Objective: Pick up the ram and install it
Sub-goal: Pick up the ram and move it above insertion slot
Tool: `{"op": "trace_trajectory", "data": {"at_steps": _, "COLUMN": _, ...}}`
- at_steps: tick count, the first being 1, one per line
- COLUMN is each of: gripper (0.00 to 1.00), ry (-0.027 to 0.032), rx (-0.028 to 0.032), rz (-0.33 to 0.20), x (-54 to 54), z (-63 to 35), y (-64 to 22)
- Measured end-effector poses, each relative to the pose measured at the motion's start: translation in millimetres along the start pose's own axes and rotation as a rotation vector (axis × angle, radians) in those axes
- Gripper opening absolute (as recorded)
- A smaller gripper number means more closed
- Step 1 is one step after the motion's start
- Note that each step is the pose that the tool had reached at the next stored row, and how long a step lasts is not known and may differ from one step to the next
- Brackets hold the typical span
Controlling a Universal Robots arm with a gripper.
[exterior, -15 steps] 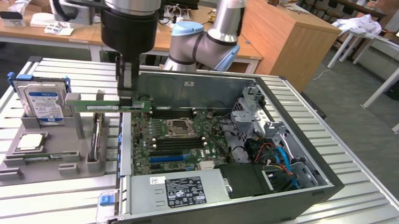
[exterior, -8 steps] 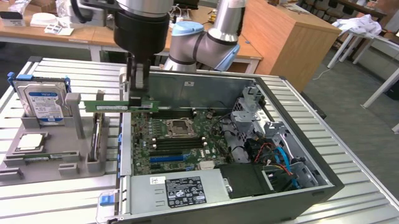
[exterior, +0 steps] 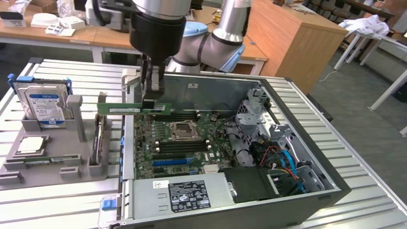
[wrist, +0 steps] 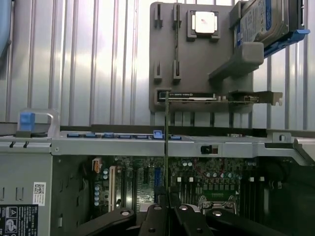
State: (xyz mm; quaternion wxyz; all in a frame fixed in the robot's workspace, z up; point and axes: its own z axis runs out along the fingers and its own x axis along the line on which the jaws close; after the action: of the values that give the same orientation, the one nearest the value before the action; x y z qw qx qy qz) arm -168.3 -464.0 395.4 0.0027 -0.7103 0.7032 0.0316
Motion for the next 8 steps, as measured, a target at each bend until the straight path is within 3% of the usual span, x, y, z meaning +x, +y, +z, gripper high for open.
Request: {"op": "trace_trajectory", "data": {"at_steps": 8, "gripper": 0.12, "ry": 0.0001, "rx": -0.0002, "rz": 0.0, "x": 0.1, "z": -0.8, "y": -17.0}}
